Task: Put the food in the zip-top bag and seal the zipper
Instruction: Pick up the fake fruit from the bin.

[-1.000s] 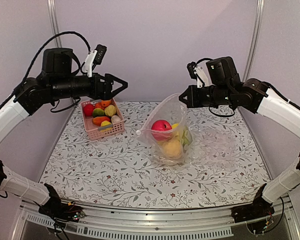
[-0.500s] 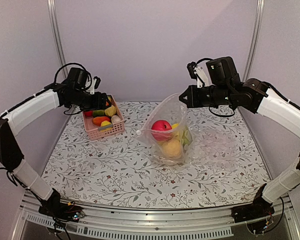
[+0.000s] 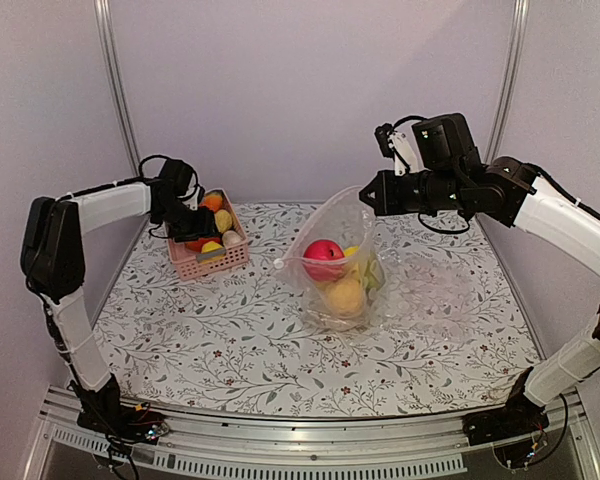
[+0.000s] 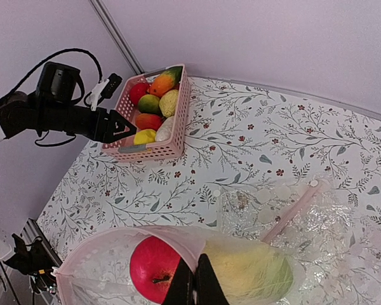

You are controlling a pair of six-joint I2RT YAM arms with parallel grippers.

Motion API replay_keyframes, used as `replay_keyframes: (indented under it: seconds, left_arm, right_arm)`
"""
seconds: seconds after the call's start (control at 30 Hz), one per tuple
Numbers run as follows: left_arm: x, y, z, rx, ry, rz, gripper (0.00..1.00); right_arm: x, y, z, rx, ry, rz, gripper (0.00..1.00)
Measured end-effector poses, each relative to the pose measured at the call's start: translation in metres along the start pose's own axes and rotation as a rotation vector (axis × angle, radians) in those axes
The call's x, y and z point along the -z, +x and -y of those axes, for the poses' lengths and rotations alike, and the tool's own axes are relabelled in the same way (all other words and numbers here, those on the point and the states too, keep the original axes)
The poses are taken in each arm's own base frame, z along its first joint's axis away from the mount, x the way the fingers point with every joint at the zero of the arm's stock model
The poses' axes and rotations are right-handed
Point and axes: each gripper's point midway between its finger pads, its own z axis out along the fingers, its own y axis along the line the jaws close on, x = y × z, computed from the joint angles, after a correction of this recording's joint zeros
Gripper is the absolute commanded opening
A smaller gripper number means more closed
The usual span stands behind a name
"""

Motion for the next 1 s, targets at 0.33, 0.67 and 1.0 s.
replay_keyframes:
  seconds: [0.33, 0.67, 1.0]
  left_arm:
    - [-0.043, -0.002, -0.007, 0.01, -0.013, -0.067, 0.62]
    - [-0.058, 0.012, -0.035, 0.011, -0.065, -0.145, 0.62]
    - [-0.06, 0.013, -0.047, 0.016, -0.076, -0.174, 0.65]
  right_arm:
    - [0.001, 0.001, 0.002, 0.004, 0.008, 0.001, 0.0]
    - [0.003, 0.0, 0.003, 0.005, 0.011, 0.005, 0.0]
    - [0.003, 0.0, 0.002, 0.005, 0.011, 0.004, 0.0]
